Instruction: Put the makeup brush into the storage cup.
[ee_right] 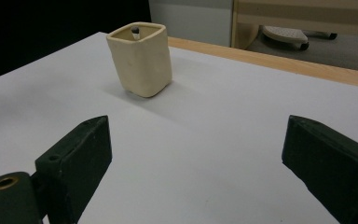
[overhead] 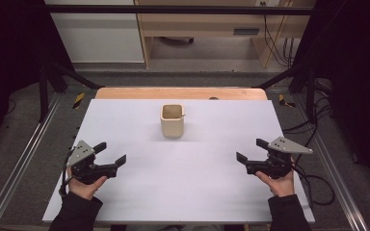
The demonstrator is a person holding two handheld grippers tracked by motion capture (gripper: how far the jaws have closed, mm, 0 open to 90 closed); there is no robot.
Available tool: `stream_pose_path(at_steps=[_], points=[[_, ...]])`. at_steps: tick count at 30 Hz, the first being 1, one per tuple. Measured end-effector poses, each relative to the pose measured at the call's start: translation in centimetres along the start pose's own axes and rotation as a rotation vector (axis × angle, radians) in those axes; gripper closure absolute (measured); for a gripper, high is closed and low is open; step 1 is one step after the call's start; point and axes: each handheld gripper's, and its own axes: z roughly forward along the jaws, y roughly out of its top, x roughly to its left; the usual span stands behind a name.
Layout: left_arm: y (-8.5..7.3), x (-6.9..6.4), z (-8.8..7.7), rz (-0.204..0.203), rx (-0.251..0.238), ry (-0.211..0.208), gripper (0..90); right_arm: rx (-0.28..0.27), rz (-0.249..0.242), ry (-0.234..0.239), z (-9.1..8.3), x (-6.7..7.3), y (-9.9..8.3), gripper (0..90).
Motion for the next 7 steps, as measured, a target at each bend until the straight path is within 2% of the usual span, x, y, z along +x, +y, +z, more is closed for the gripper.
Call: stream_pose_path(at_steps=[4,7], points=[[-0.22,0.35,0.09,-0.009,0.003,0.006,9.7,-0.001,0.000,-0.002,-0.08,0.00,0.00,8.5],[-0.47,0.60,0.30,-0.011,0.023,0.010,9.2,-0.002,0.003,-0.004,-0.16,-0.05,-0.02,8.5]])
